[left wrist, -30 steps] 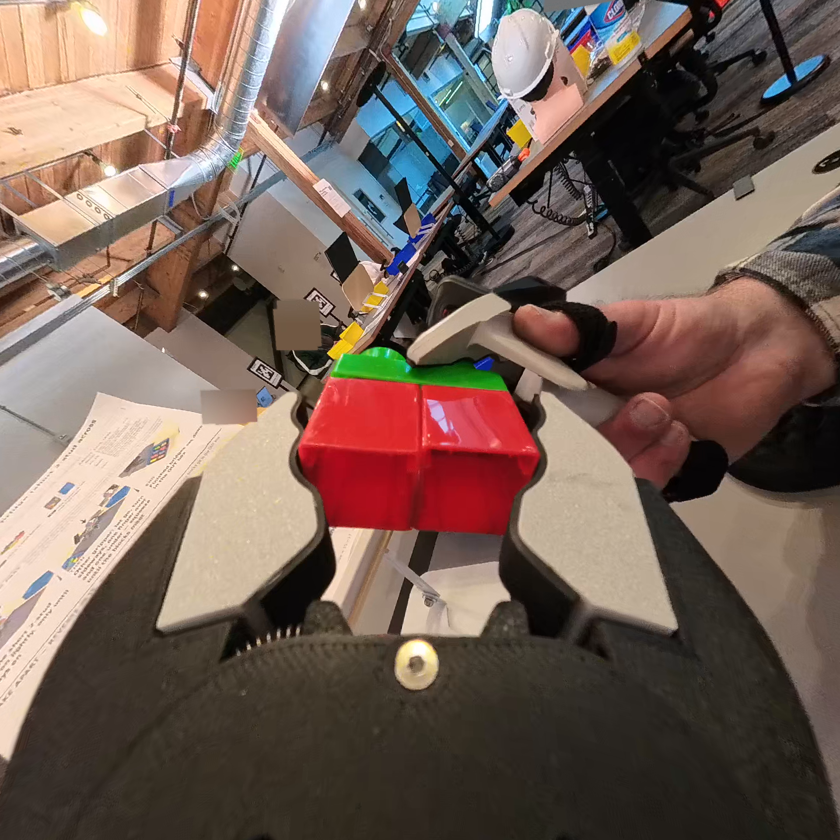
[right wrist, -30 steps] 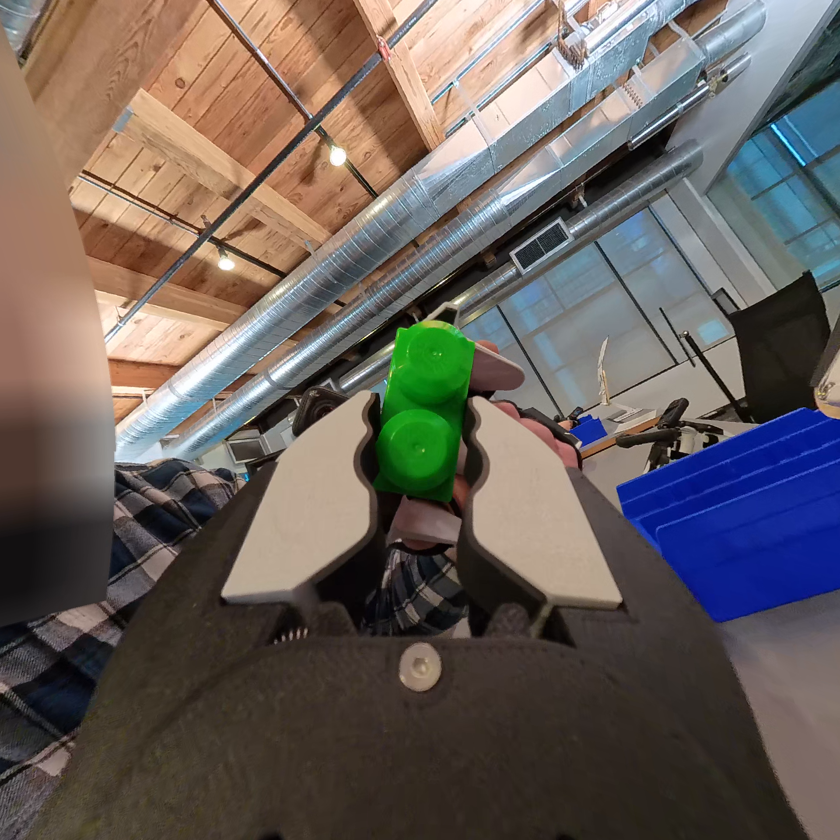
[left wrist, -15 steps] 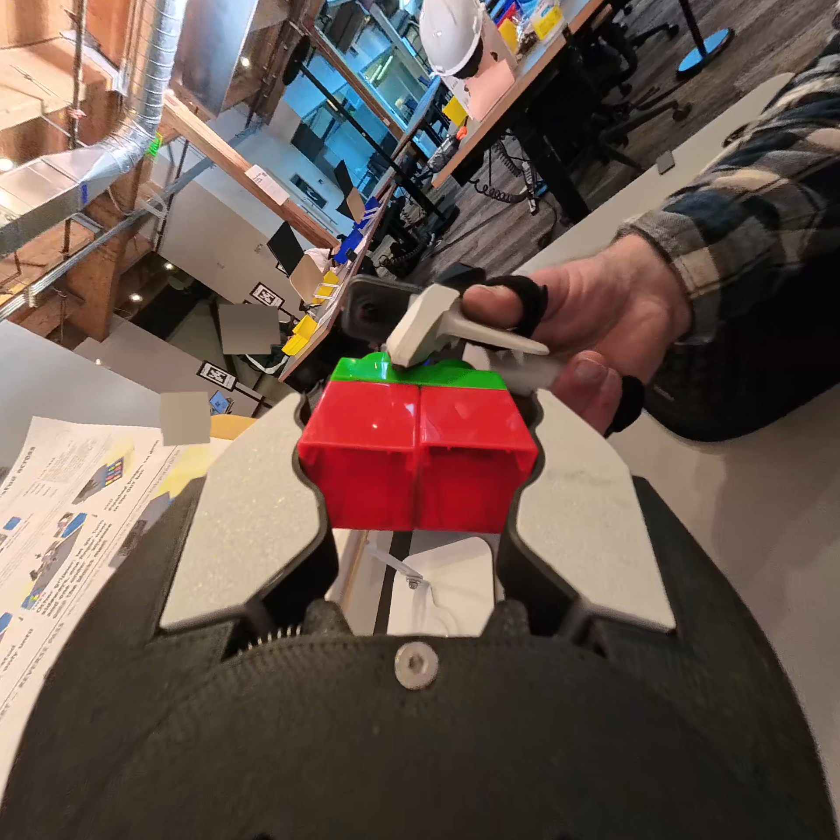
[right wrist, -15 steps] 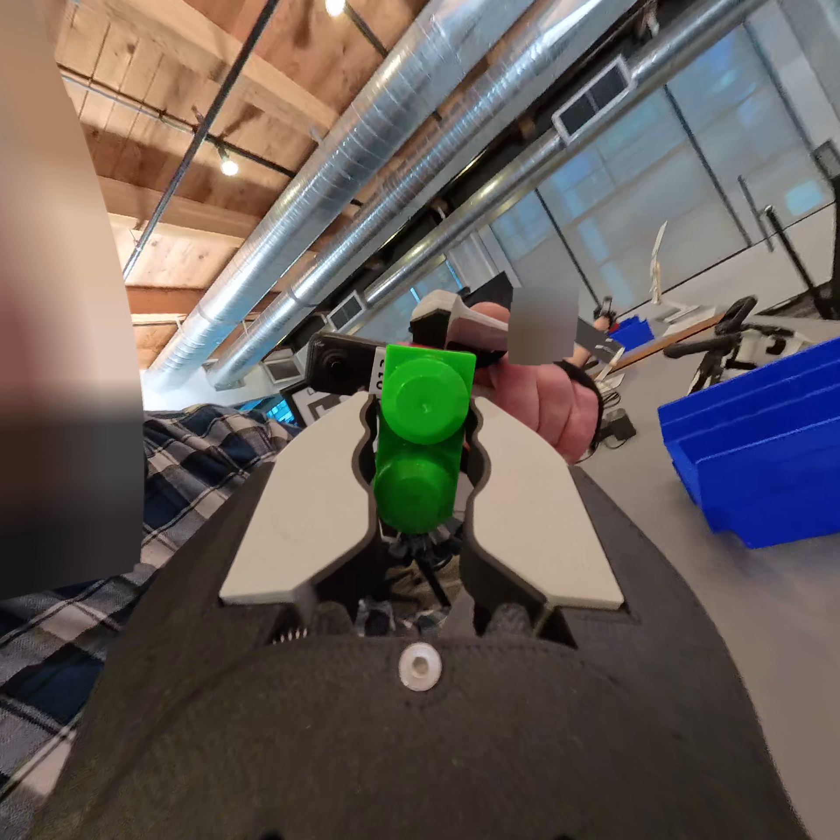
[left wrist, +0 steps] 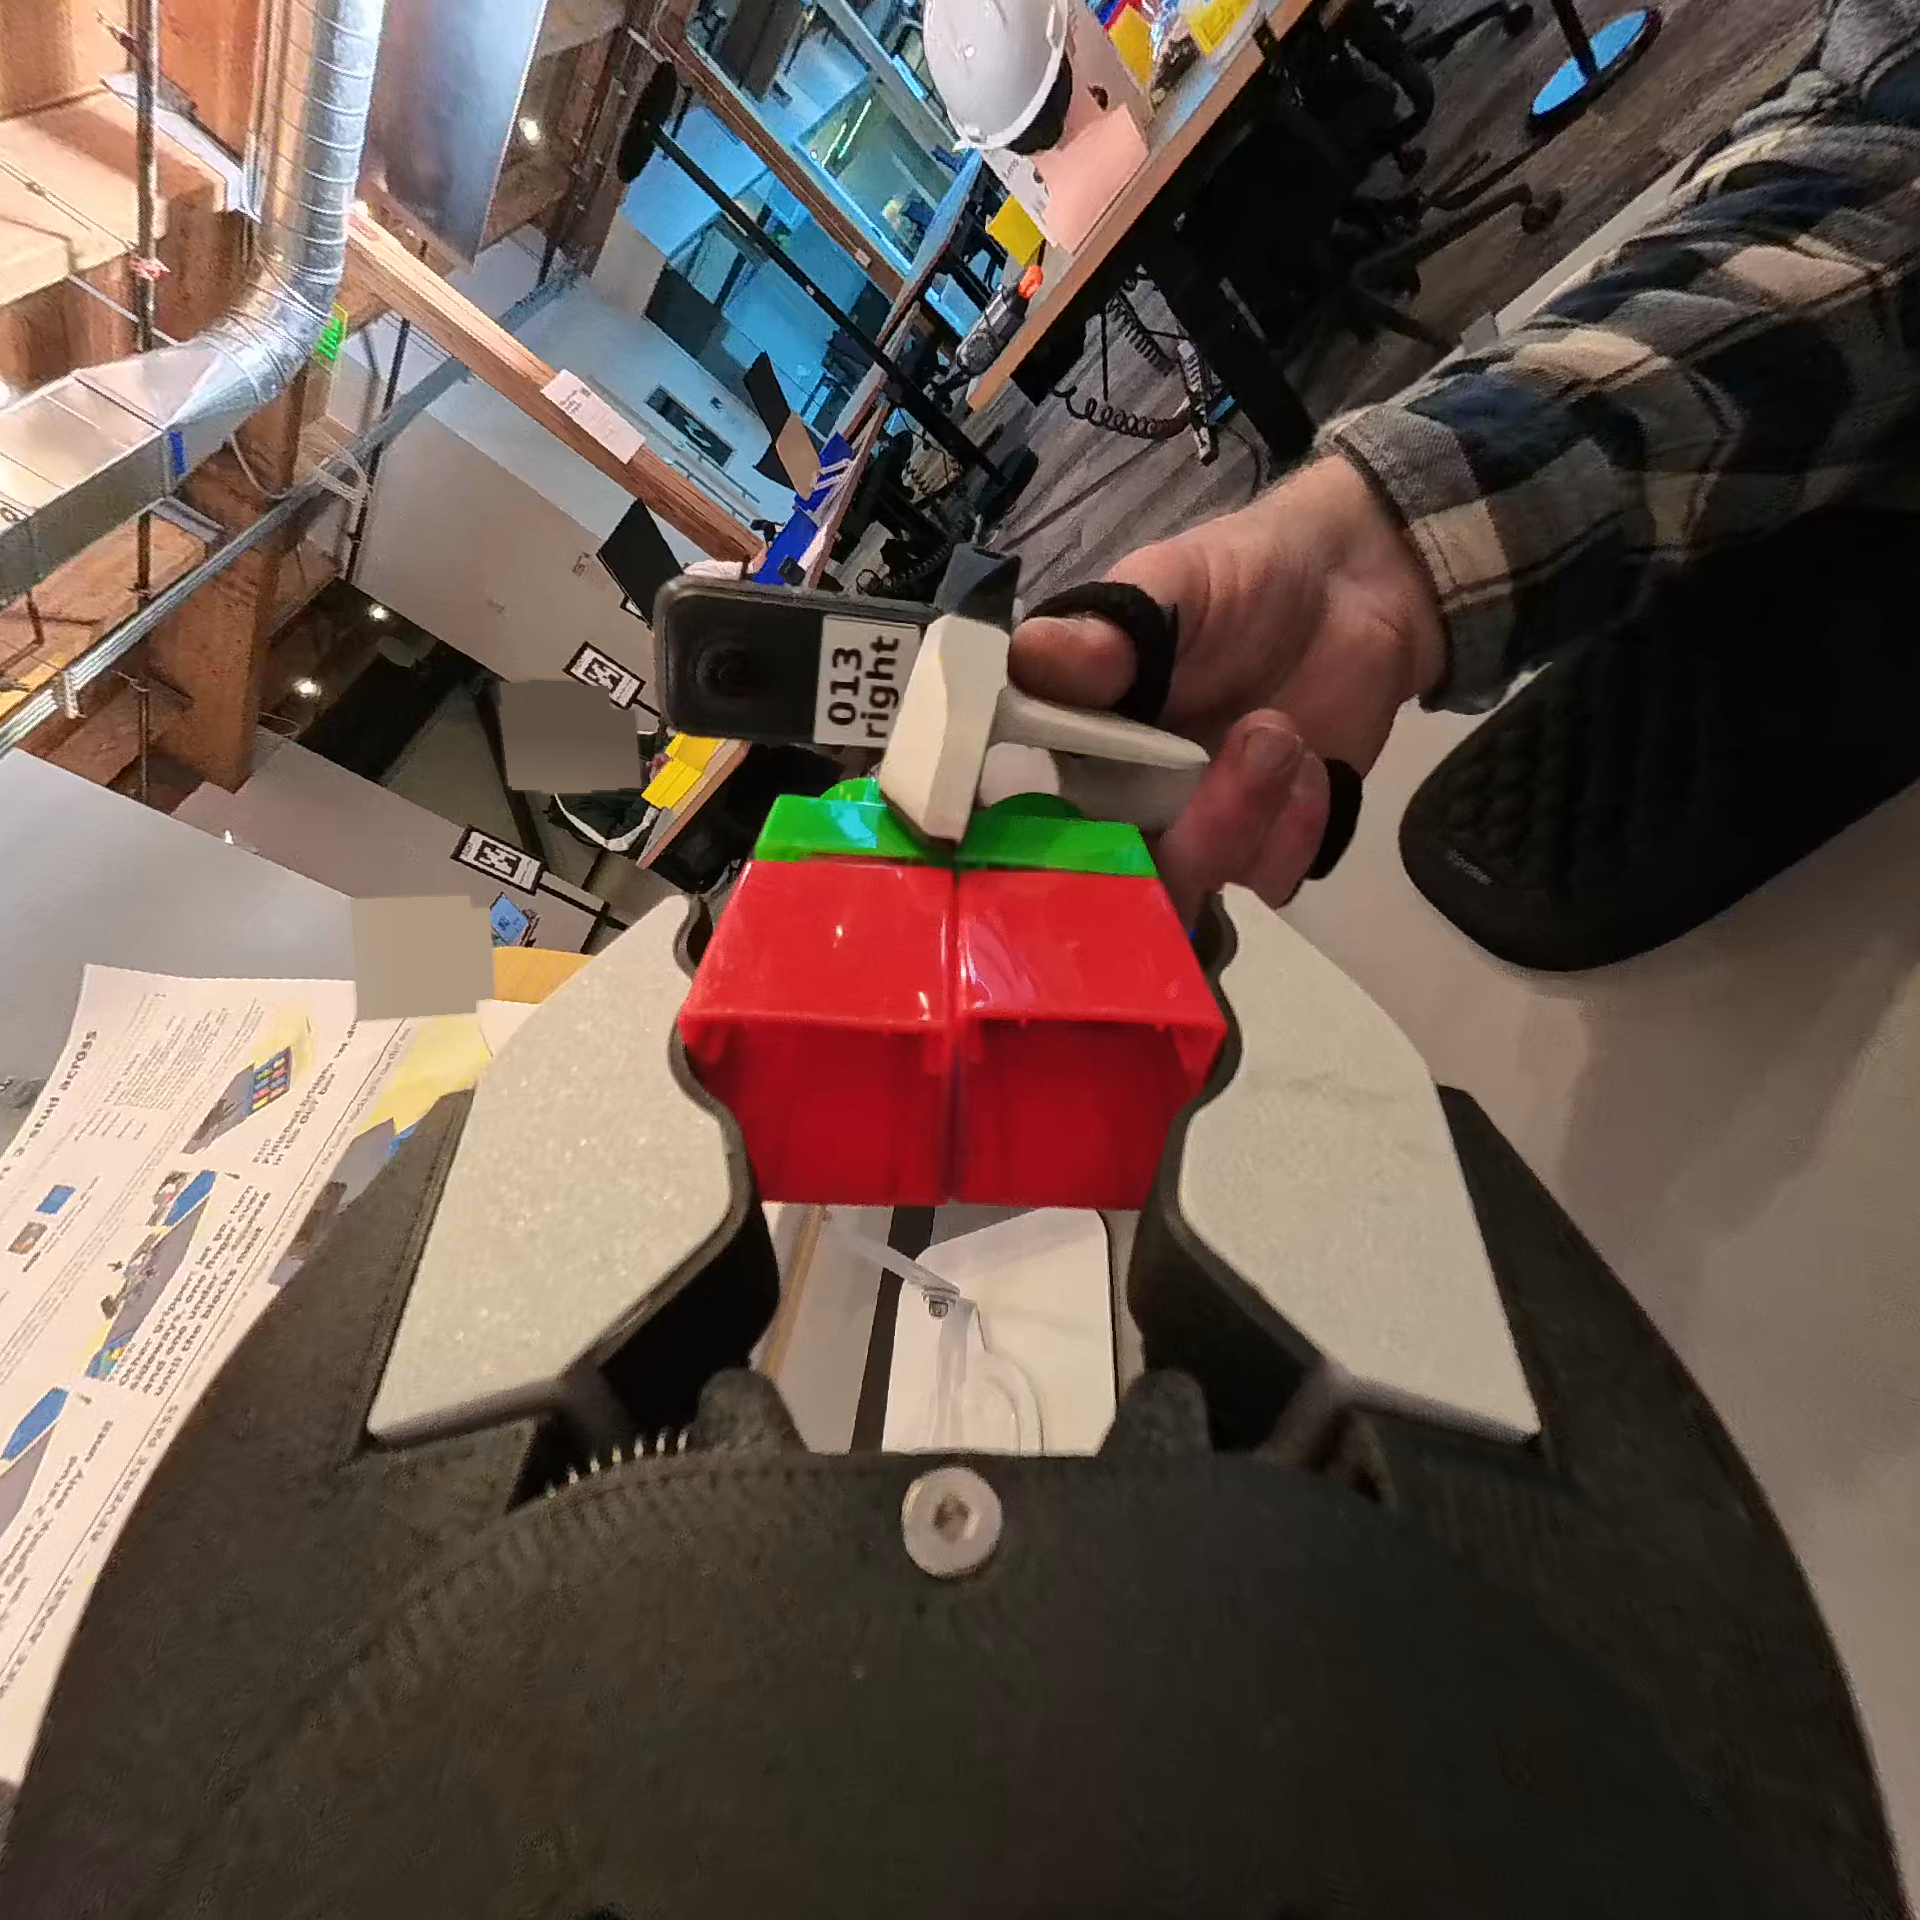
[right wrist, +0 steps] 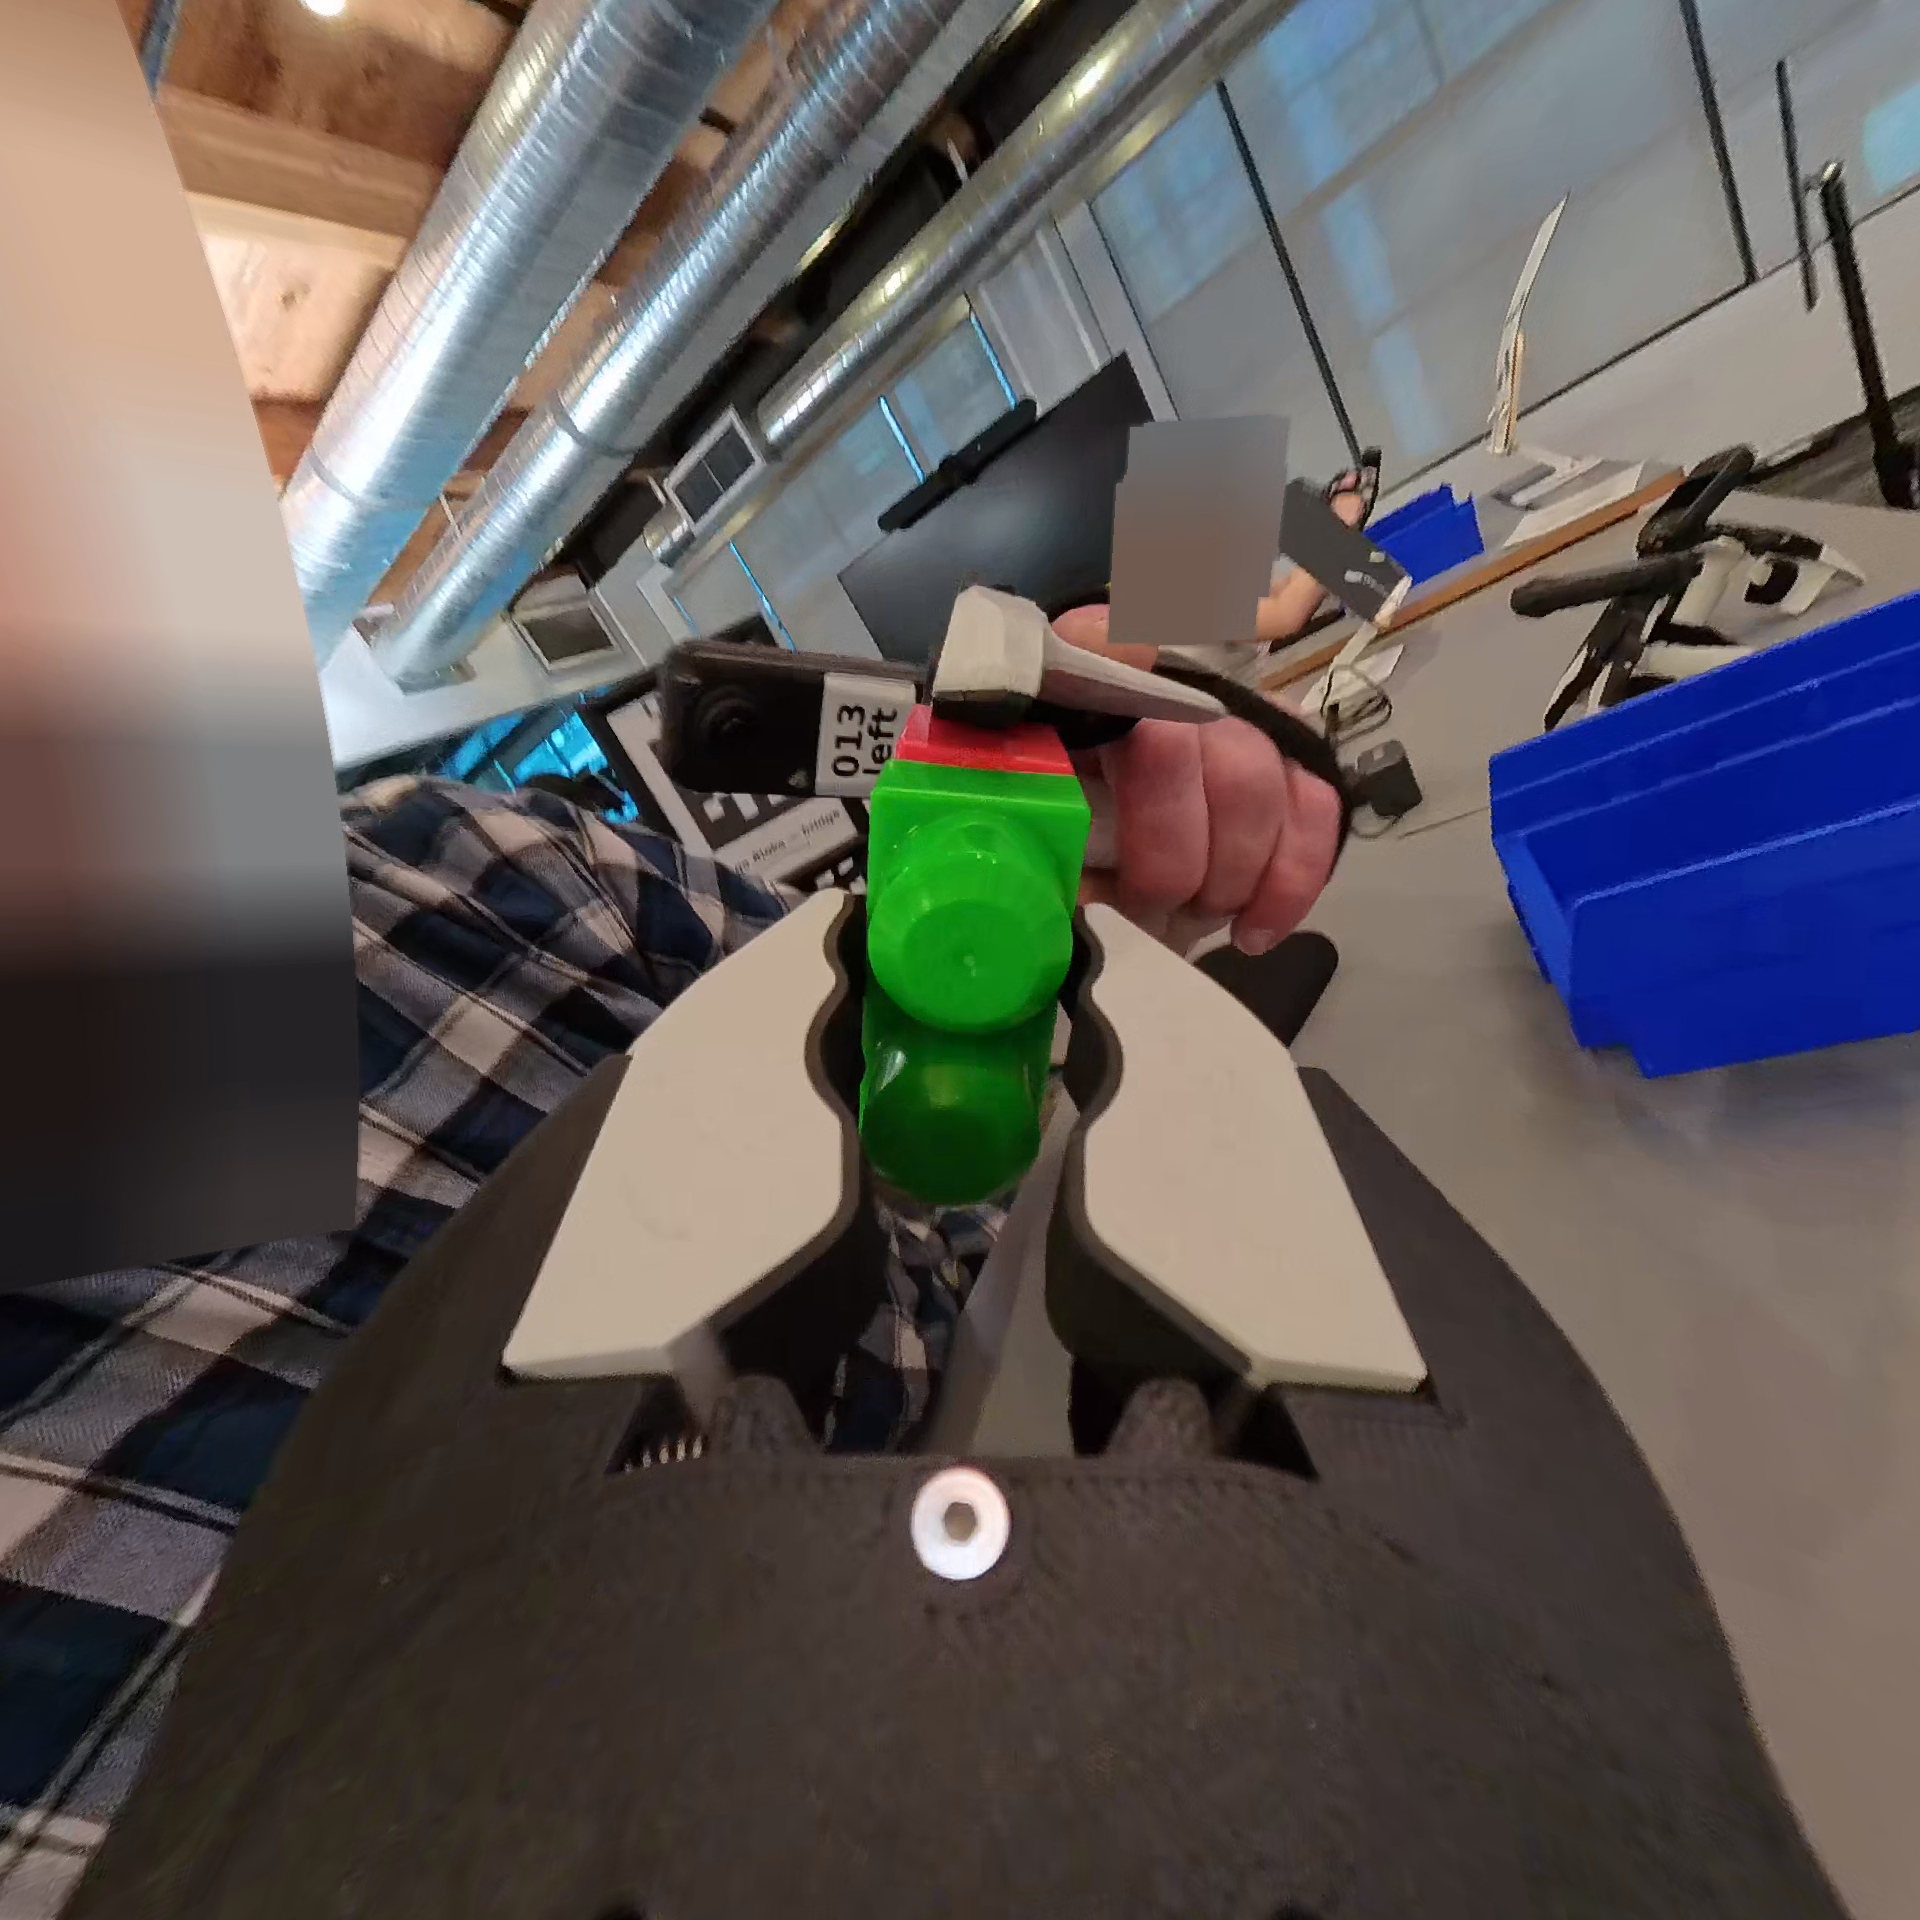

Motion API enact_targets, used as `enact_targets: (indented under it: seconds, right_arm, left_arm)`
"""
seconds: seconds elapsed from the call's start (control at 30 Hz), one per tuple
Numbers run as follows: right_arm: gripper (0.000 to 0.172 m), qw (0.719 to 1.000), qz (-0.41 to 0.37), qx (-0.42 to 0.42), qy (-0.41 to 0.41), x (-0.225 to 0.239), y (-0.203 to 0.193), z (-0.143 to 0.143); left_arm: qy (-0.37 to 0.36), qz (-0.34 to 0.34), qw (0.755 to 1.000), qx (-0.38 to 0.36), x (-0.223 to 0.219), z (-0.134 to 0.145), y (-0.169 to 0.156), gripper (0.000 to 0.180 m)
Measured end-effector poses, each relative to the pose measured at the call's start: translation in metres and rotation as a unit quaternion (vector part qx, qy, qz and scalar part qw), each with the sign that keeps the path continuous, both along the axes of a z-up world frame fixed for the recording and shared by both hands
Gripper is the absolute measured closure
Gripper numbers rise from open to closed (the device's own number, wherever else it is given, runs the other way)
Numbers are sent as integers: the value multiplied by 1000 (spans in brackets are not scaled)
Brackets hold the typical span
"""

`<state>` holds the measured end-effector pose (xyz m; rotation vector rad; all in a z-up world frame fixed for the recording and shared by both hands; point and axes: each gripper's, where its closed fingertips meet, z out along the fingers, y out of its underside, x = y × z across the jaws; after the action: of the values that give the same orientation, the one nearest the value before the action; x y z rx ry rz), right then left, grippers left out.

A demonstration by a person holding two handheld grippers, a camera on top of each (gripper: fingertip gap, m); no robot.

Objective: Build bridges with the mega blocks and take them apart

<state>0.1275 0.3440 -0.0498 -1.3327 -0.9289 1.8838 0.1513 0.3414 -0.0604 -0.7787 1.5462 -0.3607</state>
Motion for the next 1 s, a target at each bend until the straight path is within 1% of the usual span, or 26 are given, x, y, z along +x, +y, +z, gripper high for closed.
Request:
enact_targets:
  seconds: [0.07,0.1,0.13,0.2,0.23,0.27,0.33,0.37,0.43,0.47,0.53,0.57,0.6,0.67,0.7,0.77,0.8,0.83,0.87,0.9,0.93,0.97,1.0]
  right_arm:
    - [135,999,-37,-9,24,26,17,12]
    - [135,997,-73,5,19,41,29,16]
    - [135,994,-107,23,7,56,38,19]
    - [135,981,-181,51,-45,82,60,14]
    - [135,968,-227,60,-88,97,75,5]
    - [135,947,-278,66,-145,114,93,-11]
    - [135,887,-371,67,-265,158,128,-51]
    - [135,860,-402,57,-309,181,142,-71]
    - [135,812,-451,34,-369,222,162,-103]
    - [135,793,-472,18,-385,240,170,-114]
    - [133,762,-502,-10,-409,270,181,-133]
    - [116,743,-512,-20,-430,282,185,-143]
    - [109,732,-520,-19,-440,288,187,-145]
    - [108,724,-527,20,-443,285,188,-132]
    - [106,726,-523,55,-442,275,185,-119]
    - [106,734,-512,149,-422,242,174,-82]
    - [106,745,-493,190,-407,220,164,-65]
    - [105,768,-463,214,-387,194,152,-52]
    - [104,804,-422,222,-356,166,137,-40]
    - [104,850,-370,211,-310,137,118,-28]
    - [104,896,-314,181,-256,112,99,-17]
    - [104,934,-255,147,-204,90,81,-6]
    - [103,961,-193,113,-159,71,63,2]
  left_arm:
    - [-38,15,999,-12,-17,19,5,94]
    - [-47,28,998,-17,-30,27,11,95]
    - [-44,47,998,-8,-42,29,18,95]
    - [-32,64,997,-11,-57,26,23,94]
    - [-34,61,997,-21,-62,25,22,94]
    - [-35,61,997,-33,-65,24,22,94]
    - [-24,70,996,-41,-71,17,23,94]
    - [-22,75,996,-41,-73,14,24,93]
    - [-20,78,996,-47,-75,9,24,93]
    - [-19,81,995,-48,-76,6,25,93]
    - [-22,76,995,-59,-75,3,24,93]
    - [-21,77,995,-62,-74,2,25,93]
    - [-21,80,994,-70,-74,0,27,93]
    - [-38,65,992,-105,-72,2,27,93]
    - [-47,50,989,-134,-71,2,26,93]
    - [-69,32,982,-175,-69,3,27,93]
    - [-73,20,978,-193,-67,1,27,93]
    - [-78,10,976,-205,-65,0,26,93]
    - [-83,-2,973,-215,-64,0,24,93]
    - [-87,-15,971,-221,-62,1,21,93]
    - [-90,-22,972,-216,-61,1,18,93]
    - [-89,-17,975,-204,-60,1,18,93]
    - [-84,-13,979,-186,-59,1,17,93]
